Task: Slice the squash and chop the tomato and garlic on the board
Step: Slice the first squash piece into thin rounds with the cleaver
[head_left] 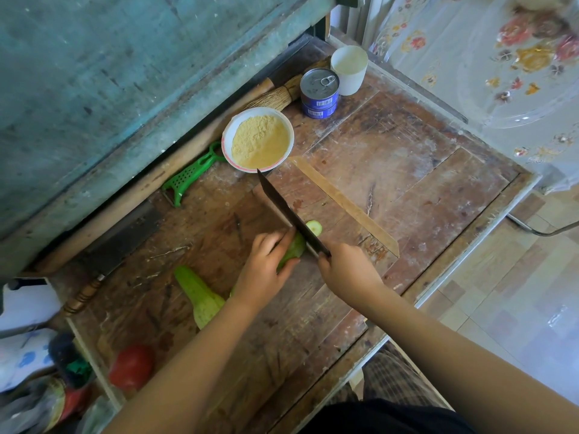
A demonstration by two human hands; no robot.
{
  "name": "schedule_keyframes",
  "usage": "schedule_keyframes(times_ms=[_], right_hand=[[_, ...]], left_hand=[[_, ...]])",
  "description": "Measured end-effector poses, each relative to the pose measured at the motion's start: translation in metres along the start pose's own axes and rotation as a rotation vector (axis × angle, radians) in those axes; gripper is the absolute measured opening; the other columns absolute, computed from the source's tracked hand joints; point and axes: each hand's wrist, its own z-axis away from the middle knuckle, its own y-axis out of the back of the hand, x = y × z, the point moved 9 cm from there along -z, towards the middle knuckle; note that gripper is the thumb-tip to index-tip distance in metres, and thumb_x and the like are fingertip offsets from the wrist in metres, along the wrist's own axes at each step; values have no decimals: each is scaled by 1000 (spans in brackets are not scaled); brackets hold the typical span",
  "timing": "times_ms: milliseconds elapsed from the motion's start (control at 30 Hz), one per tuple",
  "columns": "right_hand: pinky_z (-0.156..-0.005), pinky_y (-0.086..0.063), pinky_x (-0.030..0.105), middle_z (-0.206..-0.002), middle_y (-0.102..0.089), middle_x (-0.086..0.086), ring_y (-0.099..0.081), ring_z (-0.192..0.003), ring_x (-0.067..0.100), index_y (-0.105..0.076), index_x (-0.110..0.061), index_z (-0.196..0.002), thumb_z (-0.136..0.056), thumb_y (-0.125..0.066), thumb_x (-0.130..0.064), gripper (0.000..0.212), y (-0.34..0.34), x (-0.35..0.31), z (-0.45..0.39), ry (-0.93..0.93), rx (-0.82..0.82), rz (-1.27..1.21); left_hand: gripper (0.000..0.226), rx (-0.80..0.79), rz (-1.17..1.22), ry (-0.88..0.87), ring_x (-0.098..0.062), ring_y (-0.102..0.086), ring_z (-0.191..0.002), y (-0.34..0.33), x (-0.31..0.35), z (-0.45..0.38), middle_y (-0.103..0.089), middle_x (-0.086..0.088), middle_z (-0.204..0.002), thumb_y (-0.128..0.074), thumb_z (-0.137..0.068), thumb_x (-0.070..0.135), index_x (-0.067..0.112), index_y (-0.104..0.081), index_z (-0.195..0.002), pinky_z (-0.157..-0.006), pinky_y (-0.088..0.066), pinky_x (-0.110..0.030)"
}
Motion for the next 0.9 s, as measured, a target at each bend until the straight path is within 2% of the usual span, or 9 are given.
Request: schedule_keyframes(times_ms=[167,300,467,567,700,900], right_hand=[[-44,-39,27,-62,-52,-3,-47,-49,14,-41,-28,-140,-99,-36,-20,42,6,3,28,60,30,109],[-42,-33,24,-61,-50,-4,-42,-47,12,-30,-32,-146,-99,-33,-21,48,3,4,39,62,16,120],[-41,-28,23,-58,-46,-5,-40,-46,10,-32,-28,-146,-99,-34,-19,47,2,0,38,80,27,110],[-43,-33,25,-59,-50,-3,-44,-48,13,-42,-24,-140,-99,-35,-18,42,5,1,37,67,31,71],[-47,-40,29,-61,-51,-2,-46,-49,16,-56,-17,-118,-97,-39,-15,27,9,2,33,37,32,32],[-46,-34,27,-58,-47,-4,-43,-48,15,-56,-15,-118,-97,-39,-15,28,12,-1,34,37,26,39]], left_hand=[[54,3,-5,25,-22,-44,-110,-1,-3,3,-48,-4,-120,-57,-89,32,1,-50,-133,-103,-34,-27],[51,9,-6,31,-25,-45,-112,-3,-5,4,-55,-12,-118,-59,-89,30,1,-53,-131,-102,-39,-32],[50,15,-15,19,-25,-44,-113,-3,-4,3,-57,-15,-119,-58,-89,29,0,-55,-129,-106,-30,-23],[50,21,-10,18,-26,-44,-113,-2,-4,3,-57,-15,-119,-59,-89,28,0,-54,-130,-105,-33,-26],[49,35,1,5,-25,-44,-112,-2,-3,3,-53,-12,-121,-61,-88,25,-1,-54,-129,-104,-34,-25],[49,37,-10,4,-24,-44,-113,-1,-3,3,-50,-8,-122,-60,-89,27,2,-53,-130,-104,-35,-26]])
